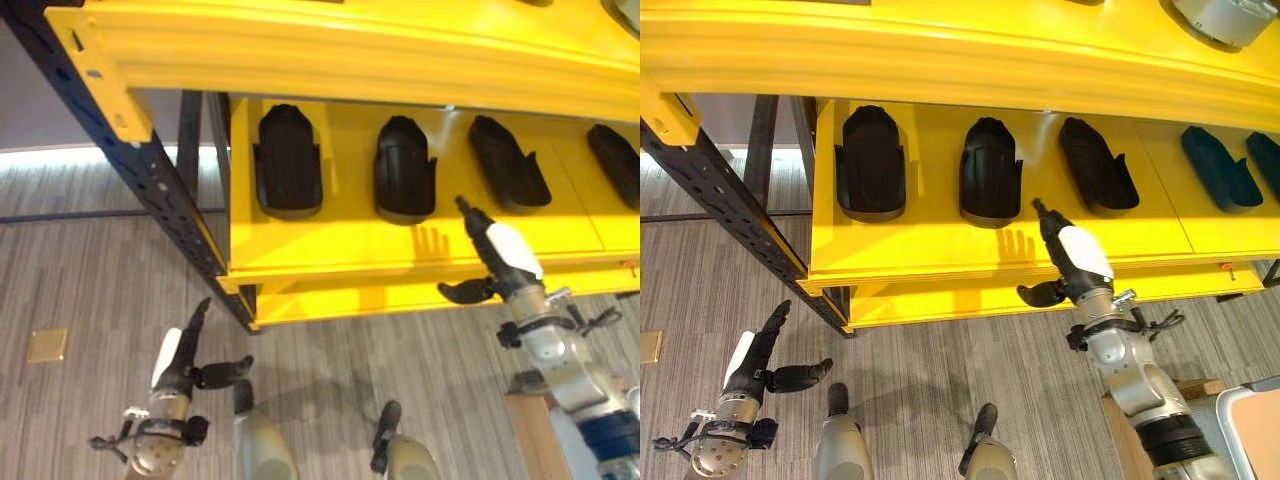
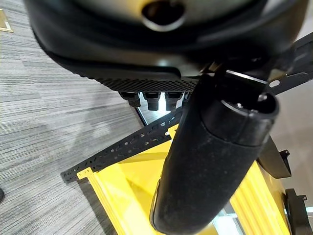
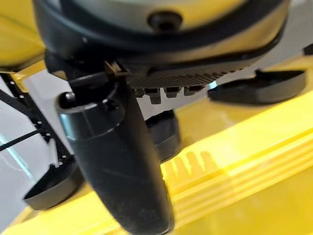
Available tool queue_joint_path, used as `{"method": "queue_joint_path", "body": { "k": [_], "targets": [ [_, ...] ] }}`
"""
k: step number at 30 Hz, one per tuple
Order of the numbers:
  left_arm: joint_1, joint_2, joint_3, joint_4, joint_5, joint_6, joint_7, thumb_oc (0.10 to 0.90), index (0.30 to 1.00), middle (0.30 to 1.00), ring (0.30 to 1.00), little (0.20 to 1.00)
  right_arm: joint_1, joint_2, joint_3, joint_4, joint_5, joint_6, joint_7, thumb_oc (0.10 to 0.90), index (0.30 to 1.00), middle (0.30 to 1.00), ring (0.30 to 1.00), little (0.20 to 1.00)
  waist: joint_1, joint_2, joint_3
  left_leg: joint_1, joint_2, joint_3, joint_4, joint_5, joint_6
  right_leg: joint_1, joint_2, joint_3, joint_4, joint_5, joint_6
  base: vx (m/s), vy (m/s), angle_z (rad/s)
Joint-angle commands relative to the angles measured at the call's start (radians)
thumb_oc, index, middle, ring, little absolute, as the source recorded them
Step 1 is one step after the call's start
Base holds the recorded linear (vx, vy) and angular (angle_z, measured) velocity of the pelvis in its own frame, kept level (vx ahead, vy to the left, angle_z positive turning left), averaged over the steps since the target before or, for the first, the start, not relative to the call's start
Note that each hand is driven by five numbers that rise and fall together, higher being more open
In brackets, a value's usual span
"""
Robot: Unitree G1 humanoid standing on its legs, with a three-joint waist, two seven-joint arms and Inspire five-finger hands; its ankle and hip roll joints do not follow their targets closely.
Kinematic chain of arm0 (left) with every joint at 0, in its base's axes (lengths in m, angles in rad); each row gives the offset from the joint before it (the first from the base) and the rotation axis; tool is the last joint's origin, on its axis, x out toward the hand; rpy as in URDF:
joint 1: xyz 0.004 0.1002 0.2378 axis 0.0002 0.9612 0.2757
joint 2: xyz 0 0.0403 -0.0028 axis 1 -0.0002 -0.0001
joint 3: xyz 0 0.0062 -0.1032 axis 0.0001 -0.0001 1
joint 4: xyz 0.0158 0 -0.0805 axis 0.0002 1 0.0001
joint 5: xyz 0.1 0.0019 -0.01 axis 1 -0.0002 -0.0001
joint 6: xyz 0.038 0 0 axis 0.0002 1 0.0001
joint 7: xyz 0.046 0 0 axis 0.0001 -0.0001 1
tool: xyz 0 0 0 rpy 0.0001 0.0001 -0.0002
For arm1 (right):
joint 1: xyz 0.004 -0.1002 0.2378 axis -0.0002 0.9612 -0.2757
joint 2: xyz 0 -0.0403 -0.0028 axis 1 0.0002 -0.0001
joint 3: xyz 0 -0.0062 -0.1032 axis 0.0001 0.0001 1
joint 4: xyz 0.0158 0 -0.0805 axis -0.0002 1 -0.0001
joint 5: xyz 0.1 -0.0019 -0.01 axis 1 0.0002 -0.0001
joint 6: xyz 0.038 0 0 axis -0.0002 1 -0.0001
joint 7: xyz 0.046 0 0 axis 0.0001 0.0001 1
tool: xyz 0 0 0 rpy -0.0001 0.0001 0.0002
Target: Move parts from the plastic box to the shelf.
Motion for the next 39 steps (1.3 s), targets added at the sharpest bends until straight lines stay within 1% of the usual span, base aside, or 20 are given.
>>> {"method": "queue_joint_path", "body": {
  "k": [1,2,4,5,10,16,24,29,36,39],
  "targets": [
    [-0.004,0.039,0.003,-0.056,0.04,-0.068,0.04,0.9,1.0,1.0,1.0,1.0,-0.167,0.004,-0.006,0.018,-0.055,-0.012,-0.115,0.9,1.0,1.0,1.0,1.0,0.019,-0.02,-0.064,-0.027,-0.019,-0.018,-0.081,0.084,0.043,0.051,-0.029,0.013,0.09,-0.084,0.017,0.0,0.0,0.0],
    [-0.005,0.039,0.003,-0.056,0.04,-0.068,0.04,0.9,1.0,1.0,1.0,1.0,-0.171,0.005,-0.003,0.022,-0.056,-0.012,-0.117,0.9,1.0,1.0,1.0,1.0,0.019,-0.02,-0.063,-0.027,-0.019,-0.018,-0.08,0.083,0.043,0.05,-0.029,0.013,0.09,-0.084,0.017,0.0,0.0,0.0],
    [-0.012,0.039,-0.009,-0.049,0.041,-0.065,0.046,0.9,1.0,1.0,1.0,1.0,-0.215,0.035,0.047,0.062,-0.084,0.002,-0.125,0.9,1.0,1.0,1.0,1.0,0.024,-0.016,-0.06,-0.028,-0.02,-0.017,-0.079,0.084,0.044,0.05,-0.033,0.012,0.092,-0.082,0.018,0.0,0.0,0.0],
    [-0.016,0.04,-0.012,-0.049,0.042,-0.064,0.048,0.9,1.0,1.0,1.0,1.0,-0.223,0.044,0.055,0.07,-0.084,0.004,-0.127,0.9,1.0,1.0,1.0,1.0,0.025,-0.015,-0.059,-0.028,-0.021,-0.017,-0.08,0.084,0.044,0.05,-0.033,0.011,0.092,-0.082,0.018,0.0,0.0,0.0],
    [-0.025,0.042,-0.023,-0.046,0.036,-0.067,0.06,0.9,1.0,1.0,1.0,1.0,-0.274,0.09,0.105,0.145,-0.061,0.015,-0.14,0.9,1.0,1.0,1.0,1.0,0.031,-0.012,-0.052,-0.033,-0.027,-0.016,-0.077,0.085,0.046,0.048,-0.037,0.008,0.093,-0.078,0.018,0.0,0.0,0.0],
    [-0.03,0.044,-0.031,-0.042,0.031,-0.067,0.063,0.9,1.0,1.0,1.0,1.0,-0.308,0.118,0.146,0.222,-0.047,0.027,-0.146,0.9,1.0,1.0,1.0,1.0,0.038,-0.011,-0.049,-0.038,-0.031,-0.017,-0.077,0.085,0.05,0.047,-0.039,0.004,0.096,-0.076,0.017,0.0,0.0,0.0],
    [-0.039,0.053,-0.044,-0.03,0.02,-0.068,0.059,0.9,1.0,1.0,1.0,1.0,-0.325,0.144,0.179,0.364,-0.025,0.043,-0.15,0.9,1.0,1.0,1.0,1.0,0.045,-0.008,-0.04,-0.047,-0.036,-0.023,-0.071,0.084,0.054,0.042,-0.043,-0.002,0.104,-0.073,0.017,0.0,0.001,0.01],
    [-0.045,0.056,-0.05,-0.028,0.012,-0.07,0.059,0.9,1.0,1.0,1.0,1.0,-0.339,0.155,0.194,0.444,-0.009,0.049,-0.154,0.9,1.0,1.0,1.0,1.0,0.049,-0.001,-0.034,-0.05,-0.037,-0.023,-0.066,0.082,0.056,0.037,-0.046,-0.003,0.113,-0.075,0.017,0.0,0.0,0.0],
    [-0.057,0.064,-0.058,-0.022,0.003,-0.075,0.055,0.9,1.0,1.0,1.0,1.0,-0.369,0.156,0.203,0.526,0.004,0.057,-0.161,0.9,1.0,1.0,1.0,1.0,0.056,0.005,-0.027,-0.054,-0.039,-0.027,-0.058,0.081,0.057,0.03,-0.049,-0.005,0.126,-0.077,0.016,0.0,0.0,0.0],
    [-0.067,0.068,-0.062,-0.019,-0.011,-0.08,0.052,0.9,1.0,1.0,1.0,1.0,-0.403,0.145,0.221,0.576,-0.002,0.061,-0.161,0.9,1.0,1.0,1.0,1.0,0.065,0.01,-0.024,-0.06,-0.042,-0.031,-0.055,0.08,0.058,0.024,-0.052,-0.007,0.131,-0.078,0.016,0.01,-0.003,0.04]
  ]
}}
